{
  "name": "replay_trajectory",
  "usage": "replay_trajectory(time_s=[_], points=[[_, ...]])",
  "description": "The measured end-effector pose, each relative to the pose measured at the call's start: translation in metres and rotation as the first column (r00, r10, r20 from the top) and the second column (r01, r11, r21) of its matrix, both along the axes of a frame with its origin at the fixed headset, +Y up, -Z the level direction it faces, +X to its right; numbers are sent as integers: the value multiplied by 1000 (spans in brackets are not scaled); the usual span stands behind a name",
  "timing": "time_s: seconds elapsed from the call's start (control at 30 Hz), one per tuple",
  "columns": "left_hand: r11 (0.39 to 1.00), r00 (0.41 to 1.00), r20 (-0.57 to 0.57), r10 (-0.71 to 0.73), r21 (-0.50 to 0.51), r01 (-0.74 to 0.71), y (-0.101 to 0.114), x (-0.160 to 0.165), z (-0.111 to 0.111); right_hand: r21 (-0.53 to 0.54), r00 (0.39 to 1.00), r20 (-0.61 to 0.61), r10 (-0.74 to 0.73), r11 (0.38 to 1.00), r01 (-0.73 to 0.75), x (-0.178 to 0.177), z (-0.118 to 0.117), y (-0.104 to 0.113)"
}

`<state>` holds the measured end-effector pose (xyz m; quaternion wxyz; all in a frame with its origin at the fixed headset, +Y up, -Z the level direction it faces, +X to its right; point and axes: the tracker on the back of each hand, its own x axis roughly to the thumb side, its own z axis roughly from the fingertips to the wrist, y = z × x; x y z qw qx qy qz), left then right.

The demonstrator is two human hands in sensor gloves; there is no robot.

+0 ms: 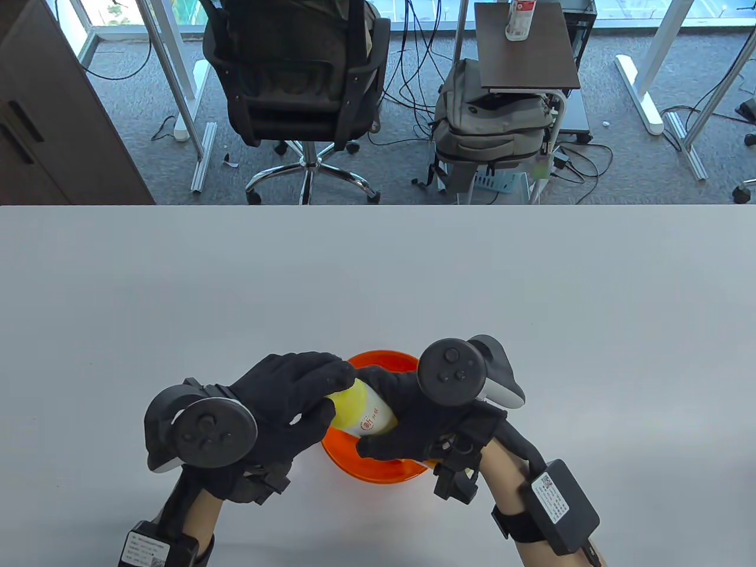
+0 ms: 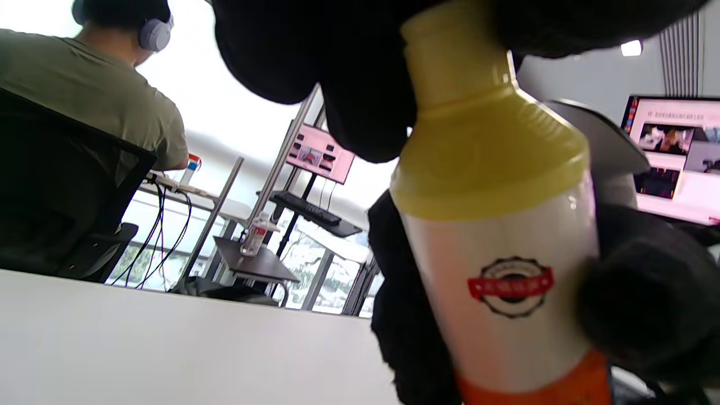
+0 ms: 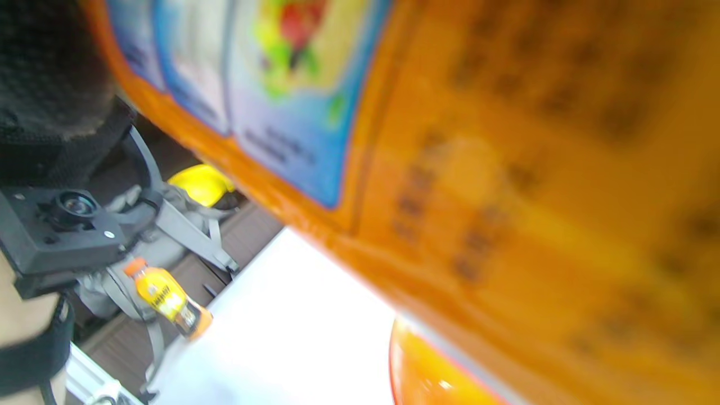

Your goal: Squeeze dish soap on sponge and spread

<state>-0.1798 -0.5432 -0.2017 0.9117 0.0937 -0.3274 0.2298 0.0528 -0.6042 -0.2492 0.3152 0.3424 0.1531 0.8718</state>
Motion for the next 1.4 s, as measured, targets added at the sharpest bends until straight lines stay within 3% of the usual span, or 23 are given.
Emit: replay_trajectory(time_s=[0.17,0.37,0.5,0.53,0.67,0.73,0.9,1.0,1.07,1.17,1.27,1.4], points=[[998,997,63,-49,-47,52,-6,3,-3,-69,997,-49,52,996,-55,2,-2,-6],[995,994,34,-103,11,103,-6,11,2,-150,993,-109,43,987,-59,1,-3,-11],[997,997,38,-69,-17,70,-8,9,-2,-173,990,-134,54,982,-77,2,-3,-14],[998,1000,-1,-16,53,16,-9,4,-4,-187,980,-194,48,979,-85,1,-3,-13],[977,982,116,149,-173,-128,-16,-6,-20,-167,983,-177,42,983,-72,2,1,-9],[938,962,138,237,-291,-190,-25,-11,-30,-181,982,-186,13,982,-48,4,1,-7],[817,914,32,405,-461,-346,-57,-22,-51,-29,1000,-22,-3,1000,3,15,4,9],[811,918,-120,379,-434,-392,-74,-31,-59,175,978,201,-51,984,15,27,9,23],[866,955,-170,242,-407,-291,-82,-36,-62,364,926,364,-106,931,-36,34,14,30],[927,971,-238,13,-361,-101,-94,-41,-63,540,870,469,-154,829,-145,36,20,32],[951,943,-300,-143,-305,47,-107,-49,-57,645,820,554,-146,698,-312,33,25,30],[941,900,-353,-255,-304,148,-129,-60,-48,676,759,647,-70,512,-530,24,28,20]])
